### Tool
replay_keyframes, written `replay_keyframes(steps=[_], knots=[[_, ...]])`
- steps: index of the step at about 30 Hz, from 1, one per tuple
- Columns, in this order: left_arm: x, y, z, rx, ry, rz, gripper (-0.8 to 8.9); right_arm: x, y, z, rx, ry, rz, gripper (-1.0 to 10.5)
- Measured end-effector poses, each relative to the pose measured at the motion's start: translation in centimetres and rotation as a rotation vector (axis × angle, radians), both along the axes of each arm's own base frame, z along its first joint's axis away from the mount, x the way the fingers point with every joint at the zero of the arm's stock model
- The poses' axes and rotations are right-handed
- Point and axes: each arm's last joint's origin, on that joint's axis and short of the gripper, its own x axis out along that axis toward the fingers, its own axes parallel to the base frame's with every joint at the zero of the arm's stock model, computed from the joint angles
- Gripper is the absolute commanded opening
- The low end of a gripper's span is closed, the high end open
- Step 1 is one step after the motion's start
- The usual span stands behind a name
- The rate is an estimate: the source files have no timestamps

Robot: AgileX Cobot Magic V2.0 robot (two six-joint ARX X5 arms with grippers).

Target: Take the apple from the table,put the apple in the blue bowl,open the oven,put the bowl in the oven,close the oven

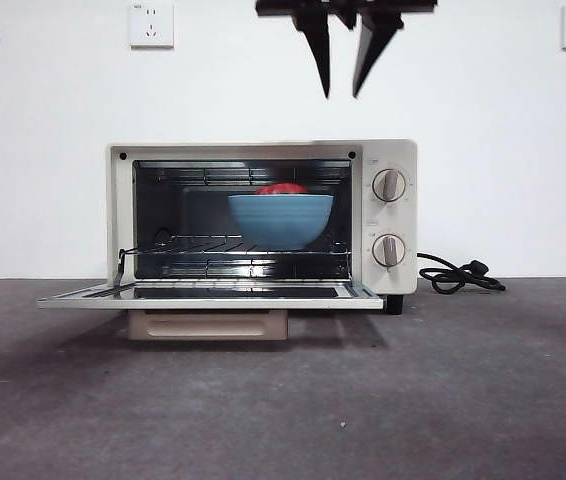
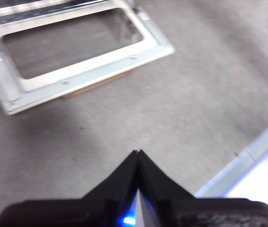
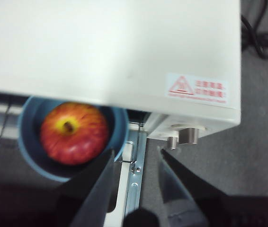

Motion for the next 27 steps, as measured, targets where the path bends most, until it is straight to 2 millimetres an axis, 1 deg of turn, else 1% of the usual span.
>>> replay_keyframes(steps=[3,7,11,14,17,20,23,26,27], knots=[[0.5,0.5,0.1,-0.005,-0.01,0.048,-0.06,-1.1,0.4,0.9,-0.031,-0.026,0.059,1.6],[1.1,1.4,0.0,-0.011,-0.004,0.113,-0.07,-3.2,0.1,3.2,-0.048,-0.077,0.138,1.5],[2.0,2.3,-0.3,-0.018,0.017,0.139,-0.08,-5.6,-1.0,5.5,-0.055,-0.119,0.211,1.5],[3.0,3.2,-0.7,-0.014,0.042,0.176,-0.08,-7.2,-2.0,6.5,-0.068,-0.13,0.239,1.5],[4.2,4.2,-1.3,-0.048,0.092,0.195,-0.08,-8.6,-3.2,6.7,-0.1,-0.119,0.269,1.5],[5.4,5.3,-2.0,-0.102,0.133,0.199,-0.08,-10.2,-4.5,6.4,-0.135,-0.102,0.305,1.5],[6.6,6.3,-2.5,-0.148,0.143,0.215,-0.08,-11.6,-5.8,6.0,-0.089,-0.14,0.345,1.5],[7.5,7.0,-3.0,-0.187,0.16,0.214,-0.08,-13.4,-8.1,5.1,-0.027,-0.184,0.374,1.5],[7.9,7.1,-3.2,-0.199,0.169,0.213,-0.08,-14.3,-9.1,4.5,-0.014,-0.195,0.372,1.5]])
